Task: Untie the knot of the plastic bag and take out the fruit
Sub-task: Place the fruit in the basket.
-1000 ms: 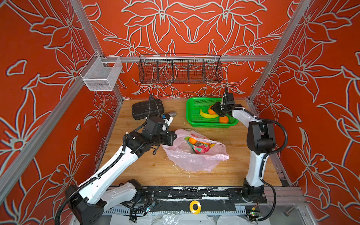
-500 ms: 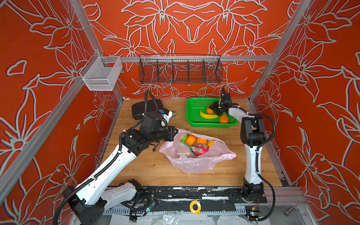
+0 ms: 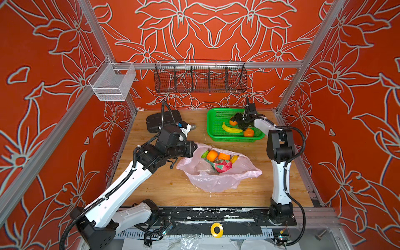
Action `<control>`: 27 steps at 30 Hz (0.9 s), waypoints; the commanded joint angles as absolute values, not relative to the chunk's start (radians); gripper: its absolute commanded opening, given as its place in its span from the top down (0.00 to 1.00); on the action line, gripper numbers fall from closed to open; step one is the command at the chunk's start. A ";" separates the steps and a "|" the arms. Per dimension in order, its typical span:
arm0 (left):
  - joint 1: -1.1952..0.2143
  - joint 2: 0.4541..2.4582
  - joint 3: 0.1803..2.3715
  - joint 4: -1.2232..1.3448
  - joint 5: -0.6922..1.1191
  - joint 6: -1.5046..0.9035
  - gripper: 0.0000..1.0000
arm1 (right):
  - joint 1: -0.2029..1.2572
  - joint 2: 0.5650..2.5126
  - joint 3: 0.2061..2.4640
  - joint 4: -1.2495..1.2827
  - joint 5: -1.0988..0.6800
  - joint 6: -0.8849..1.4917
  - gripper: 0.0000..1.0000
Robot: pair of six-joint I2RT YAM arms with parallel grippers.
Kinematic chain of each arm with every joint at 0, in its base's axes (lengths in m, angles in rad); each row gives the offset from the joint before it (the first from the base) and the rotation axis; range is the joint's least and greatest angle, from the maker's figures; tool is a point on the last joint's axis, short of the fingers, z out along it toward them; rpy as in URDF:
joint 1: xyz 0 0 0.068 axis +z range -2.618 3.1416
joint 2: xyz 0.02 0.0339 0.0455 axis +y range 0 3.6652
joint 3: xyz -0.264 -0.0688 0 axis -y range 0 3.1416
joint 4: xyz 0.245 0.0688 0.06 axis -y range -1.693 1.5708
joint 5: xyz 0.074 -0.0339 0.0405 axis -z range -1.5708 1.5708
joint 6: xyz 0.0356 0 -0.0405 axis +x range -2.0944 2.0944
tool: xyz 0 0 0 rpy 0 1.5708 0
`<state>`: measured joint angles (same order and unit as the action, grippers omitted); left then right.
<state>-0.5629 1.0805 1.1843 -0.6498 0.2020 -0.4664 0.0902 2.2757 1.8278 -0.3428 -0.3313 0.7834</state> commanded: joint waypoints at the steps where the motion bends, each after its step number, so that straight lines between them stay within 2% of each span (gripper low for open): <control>1: -0.562 1.047 1.166 -0.655 0.146 -0.470 0.93 | 0.081 2.113 1.787 -0.386 -0.273 0.744 0.17; 7: -0.562 1.014 1.176 -0.648 0.141 -0.485 0.72 | 0.081 1.886 1.676 -0.402 -0.266 0.691 0.16; 11: -0.562 0.995 1.196 -0.644 0.160 -0.487 0.71 | 0.080 1.705 1.610 -0.394 -0.328 0.630 0.17; 17: -0.563 0.944 1.232 -0.676 0.156 -0.501 0.61 | 0.111 1.476 1.598 -0.458 -0.475 0.555 0.20; 23: -0.570 0.919 1.255 -0.683 0.198 -0.550 0.58 | 0.233 1.283 1.592 -0.633 -0.491 0.414 0.20; 27: -0.644 0.925 1.287 -0.711 0.177 -0.567 0.57 | 0.341 1.226 1.608 -0.815 -0.472 0.332 0.22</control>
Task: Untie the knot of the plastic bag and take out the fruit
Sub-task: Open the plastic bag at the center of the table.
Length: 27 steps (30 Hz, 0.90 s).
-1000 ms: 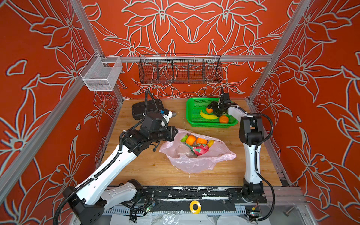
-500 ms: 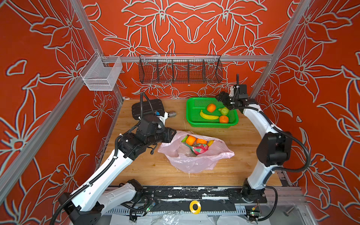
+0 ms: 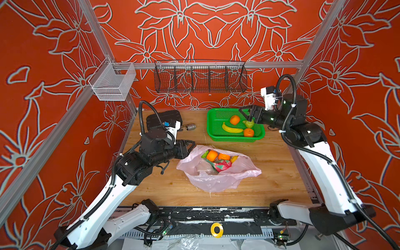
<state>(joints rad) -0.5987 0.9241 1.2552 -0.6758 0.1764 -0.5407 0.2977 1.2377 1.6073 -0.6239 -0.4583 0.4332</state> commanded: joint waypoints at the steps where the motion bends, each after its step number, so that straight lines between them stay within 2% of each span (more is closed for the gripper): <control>1: -0.672 0.928 1.296 -0.717 0.162 -0.566 0.58 | 0.362 1.220 1.609 -0.851 -0.467 0.325 0.22; 7: -0.900 0.979 1.355 -0.745 0.018 -0.527 0.57 | 0.467 1.198 1.569 -1.033 -0.398 0.263 0.23; 13: -1.023 1.127 1.354 -0.729 0.006 -0.432 0.54 | 0.519 1.219 1.443 -1.054 -0.282 0.168 0.13; 15: -1.039 1.165 1.335 -0.705 0.020 -0.389 0.47 | 0.531 1.238 1.401 -1.045 -0.253 0.122 0.11; 18: -1.043 1.207 1.288 -0.677 0.022 -0.321 0.25 | 0.555 1.273 1.360 -1.039 -0.249 0.049 0.07; 20: -1.044 1.227 1.255 -0.670 0.012 -0.275 0.18 | 0.564 1.288 1.326 -1.016 -0.240 0.023 0.05; 23: -1.043 1.259 1.206 -0.657 0.011 -0.201 0.13 | 0.581 1.305 1.288 -0.971 -0.229 -0.008 0.03; 27: -1.043 1.293 1.153 -0.630 0.052 -0.143 0.12 | 0.586 1.330 1.246 -0.876 -0.215 -0.032 0.03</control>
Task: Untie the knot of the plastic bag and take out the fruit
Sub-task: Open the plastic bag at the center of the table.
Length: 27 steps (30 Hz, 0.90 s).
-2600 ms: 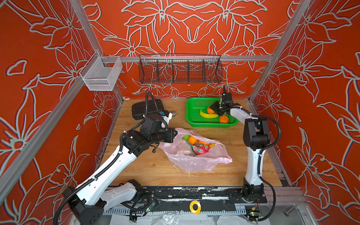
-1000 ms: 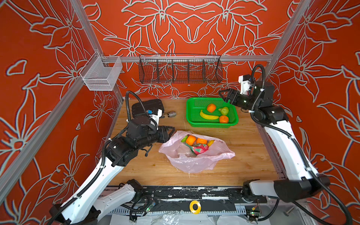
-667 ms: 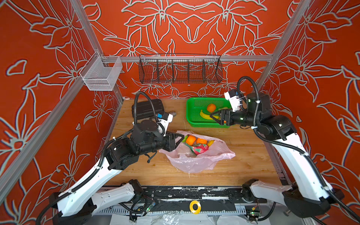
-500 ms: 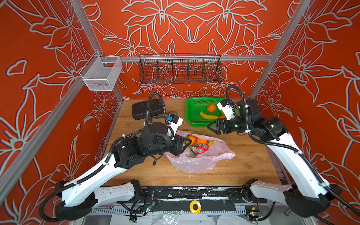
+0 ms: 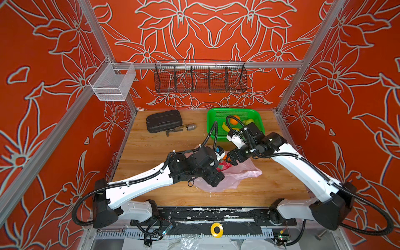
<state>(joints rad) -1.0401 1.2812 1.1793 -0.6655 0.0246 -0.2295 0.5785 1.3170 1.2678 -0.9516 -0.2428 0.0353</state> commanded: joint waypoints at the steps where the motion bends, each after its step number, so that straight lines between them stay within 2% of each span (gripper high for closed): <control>1: -1.044 1.297 1.139 -0.614 0.075 -0.135 0.12 | 0.586 1.337 1.238 -0.853 -0.204 -0.032 0.04; 4: -1.043 1.305 1.077 -0.530 0.191 -0.134 0.14 | 0.586 1.370 1.236 -0.802 -0.162 -0.033 0.13; 8: -1.046 1.325 0.977 -0.385 0.349 -0.194 0.29 | 0.585 1.422 1.265 -0.740 -0.029 0.008 0.29; 9: -1.052 1.329 0.961 -0.362 0.369 -0.209 0.32 | 0.584 1.433 1.272 -0.725 -0.006 0.022 0.30; 15: -1.116 1.384 0.903 -0.243 0.426 -0.268 0.38 | 0.562 1.545 1.357 -0.652 0.065 0.149 0.30; 18: -1.140 1.435 0.891 -0.218 0.434 -0.296 0.39 | 0.553 1.614 1.420 -0.678 0.094 0.206 0.27; 22: -1.194 1.482 0.902 -0.225 0.386 -0.294 0.39 | 0.553 1.669 1.460 -0.729 0.084 0.267 0.18; 24: -1.193 1.462 0.889 -0.201 0.357 -0.303 0.34 | 0.554 1.649 1.432 -0.721 0.051 0.283 0.15; 27: -1.193 1.390 0.871 -0.201 0.267 -0.301 0.19 | 0.553 1.574 1.367 -0.701 -0.004 0.299 0.08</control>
<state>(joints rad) -1.1927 1.4586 0.8818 -0.2279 0.3470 -0.3023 0.5510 1.6440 1.4055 -0.6907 0.0410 0.2485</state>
